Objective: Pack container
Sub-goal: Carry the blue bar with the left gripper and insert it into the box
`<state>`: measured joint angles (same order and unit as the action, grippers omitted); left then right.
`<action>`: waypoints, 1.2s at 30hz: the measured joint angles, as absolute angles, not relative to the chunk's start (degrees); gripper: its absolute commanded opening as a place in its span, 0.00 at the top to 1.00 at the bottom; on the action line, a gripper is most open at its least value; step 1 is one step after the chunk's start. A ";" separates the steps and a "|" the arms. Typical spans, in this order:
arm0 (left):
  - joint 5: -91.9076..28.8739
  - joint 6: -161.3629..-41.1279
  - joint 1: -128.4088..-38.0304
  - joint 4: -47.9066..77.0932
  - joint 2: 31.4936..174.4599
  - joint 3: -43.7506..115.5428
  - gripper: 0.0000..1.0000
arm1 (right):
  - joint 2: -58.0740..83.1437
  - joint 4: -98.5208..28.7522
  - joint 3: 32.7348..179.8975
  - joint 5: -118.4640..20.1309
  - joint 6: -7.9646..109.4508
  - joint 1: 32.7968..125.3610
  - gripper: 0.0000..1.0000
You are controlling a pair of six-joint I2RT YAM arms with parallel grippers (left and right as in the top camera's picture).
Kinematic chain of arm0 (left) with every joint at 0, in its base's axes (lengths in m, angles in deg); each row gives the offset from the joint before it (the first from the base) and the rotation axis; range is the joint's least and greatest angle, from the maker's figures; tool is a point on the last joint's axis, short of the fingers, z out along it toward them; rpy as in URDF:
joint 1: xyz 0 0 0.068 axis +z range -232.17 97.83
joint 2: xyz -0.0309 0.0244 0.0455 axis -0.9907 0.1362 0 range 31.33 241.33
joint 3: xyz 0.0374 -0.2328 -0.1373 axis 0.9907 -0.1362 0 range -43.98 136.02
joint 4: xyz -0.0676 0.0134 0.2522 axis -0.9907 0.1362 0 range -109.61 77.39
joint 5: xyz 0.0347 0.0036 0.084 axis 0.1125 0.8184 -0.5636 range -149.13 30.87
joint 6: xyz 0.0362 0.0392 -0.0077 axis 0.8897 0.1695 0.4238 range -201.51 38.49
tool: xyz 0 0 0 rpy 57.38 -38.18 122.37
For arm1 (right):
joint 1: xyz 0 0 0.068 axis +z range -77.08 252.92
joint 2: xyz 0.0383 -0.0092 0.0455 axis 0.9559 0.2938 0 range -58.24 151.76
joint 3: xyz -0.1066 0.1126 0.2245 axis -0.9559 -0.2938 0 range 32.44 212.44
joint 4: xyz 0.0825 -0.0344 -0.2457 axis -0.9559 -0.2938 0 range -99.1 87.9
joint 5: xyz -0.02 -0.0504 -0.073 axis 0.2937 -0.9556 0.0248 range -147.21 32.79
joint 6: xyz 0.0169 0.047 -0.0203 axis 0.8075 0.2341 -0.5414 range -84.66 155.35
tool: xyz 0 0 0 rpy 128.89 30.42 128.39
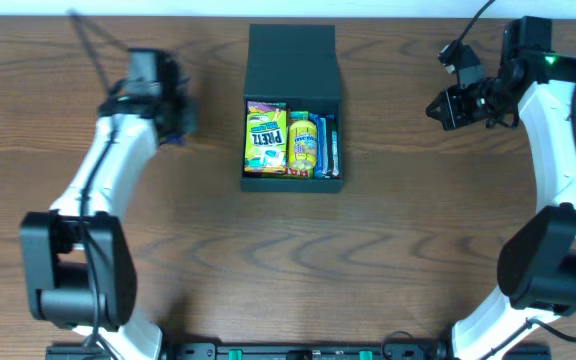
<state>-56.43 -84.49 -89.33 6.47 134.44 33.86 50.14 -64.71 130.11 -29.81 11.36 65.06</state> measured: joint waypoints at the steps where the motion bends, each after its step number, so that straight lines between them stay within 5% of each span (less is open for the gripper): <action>1: -55.78 -85.96 -91.78 5.84 134.40 34.63 0.80 | 50.14 -64.62 130.11 -29.88 11.36 65.06 0.98; 12: -51.73 -103.42 -113.74 -4.04 134.40 35.76 0.89 | 50.14 -63.53 130.11 -30.16 11.40 65.01 0.99; 19: -51.69 -116.49 -115.64 -5.88 134.94 35.76 0.89 | 50.14 -63.44 130.11 -30.21 11.40 65.01 0.98; 25: -48.65 -122.41 -115.64 -5.96 135.53 35.76 0.46 | 50.14 -63.03 130.11 -30.23 11.49 65.01 0.98; 36: -45.70 -120.88 -113.76 -5.99 135.53 35.76 0.44 | 50.14 -62.63 130.11 -30.21 11.51 65.01 0.94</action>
<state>-45.70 -120.88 -113.76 -5.99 135.53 35.76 50.14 -62.63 130.11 -30.21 11.51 65.01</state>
